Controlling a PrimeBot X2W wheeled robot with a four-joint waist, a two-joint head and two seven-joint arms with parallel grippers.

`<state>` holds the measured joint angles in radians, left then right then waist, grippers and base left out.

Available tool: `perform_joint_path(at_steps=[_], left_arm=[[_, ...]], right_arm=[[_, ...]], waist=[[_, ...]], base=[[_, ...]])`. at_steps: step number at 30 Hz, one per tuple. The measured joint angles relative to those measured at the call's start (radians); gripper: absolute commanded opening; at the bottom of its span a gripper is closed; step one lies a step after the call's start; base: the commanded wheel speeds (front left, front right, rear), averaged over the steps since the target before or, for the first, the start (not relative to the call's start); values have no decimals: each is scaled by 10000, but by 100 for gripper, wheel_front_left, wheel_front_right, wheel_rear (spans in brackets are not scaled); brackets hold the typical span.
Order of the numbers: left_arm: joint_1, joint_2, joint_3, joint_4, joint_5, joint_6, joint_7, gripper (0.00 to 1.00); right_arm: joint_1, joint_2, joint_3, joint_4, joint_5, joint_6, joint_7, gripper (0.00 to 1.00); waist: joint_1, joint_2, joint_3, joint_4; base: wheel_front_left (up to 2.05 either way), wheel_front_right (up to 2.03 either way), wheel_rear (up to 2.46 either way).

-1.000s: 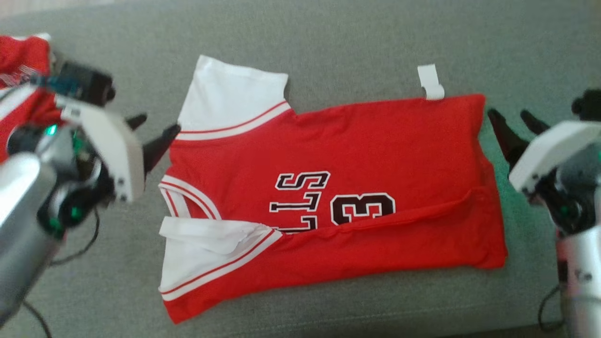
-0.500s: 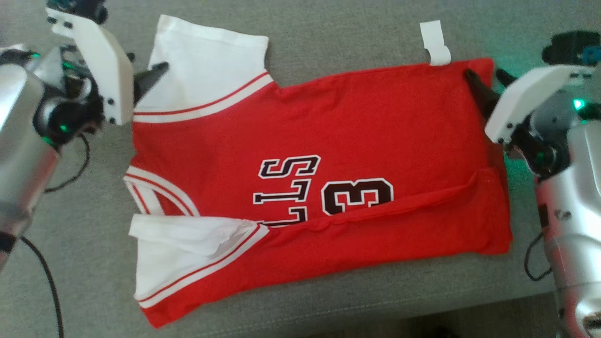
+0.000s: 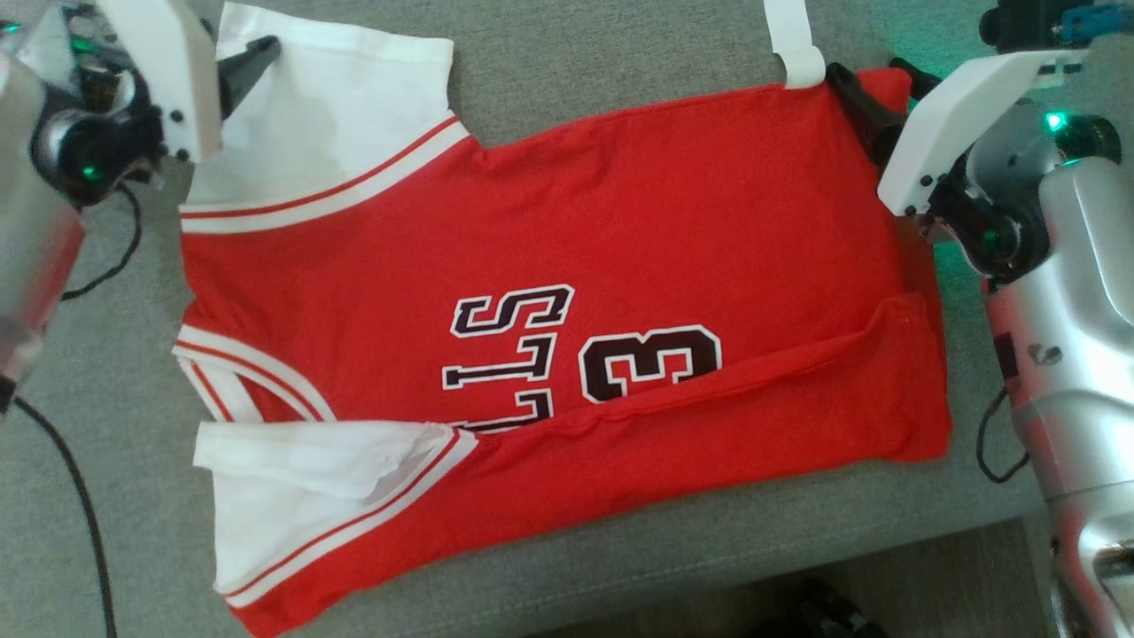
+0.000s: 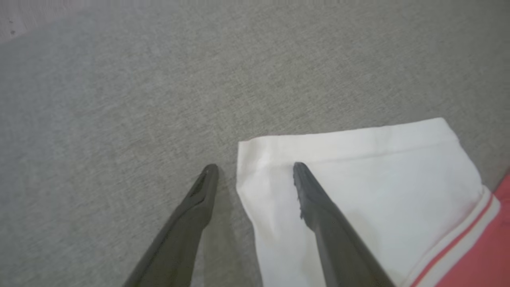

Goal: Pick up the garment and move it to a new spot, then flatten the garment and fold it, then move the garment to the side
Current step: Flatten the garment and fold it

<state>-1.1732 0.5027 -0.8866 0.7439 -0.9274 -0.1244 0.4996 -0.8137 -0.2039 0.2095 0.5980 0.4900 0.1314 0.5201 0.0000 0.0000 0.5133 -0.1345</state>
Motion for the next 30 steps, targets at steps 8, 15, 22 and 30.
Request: perform_joint_path(at_steps=[8, 15, 22, 30], left_arm=[[-172, -38, -558, 23, -364, 0, -2, 0], [-241, -38, -938, 529, -322, -77, -625, 0], [-248, -65, -1072, 903, -525, -79, -1235, 0], [-187, -29, -1503, 788, -920, -77, -1244, 0]], right_arm=[[-155, -249, 520, 81, 460, 0, 125, 43], [-95, -288, 909, 428, 558, 0, -865, 0], [-80, -222, 596, 1267, 36, 0, -2721, 0], [-44, -111, 819, 1787, 96, 0, -3369, 0]], waist=[[0, 0, -28, -3], [0, 0, -251, 93], [0, 0, -659, 282], [0, 0, -1301, 474]], base=[[0, 0, 0], [0, 0, 0], [0, 0, 0], [0, 0, 0]])
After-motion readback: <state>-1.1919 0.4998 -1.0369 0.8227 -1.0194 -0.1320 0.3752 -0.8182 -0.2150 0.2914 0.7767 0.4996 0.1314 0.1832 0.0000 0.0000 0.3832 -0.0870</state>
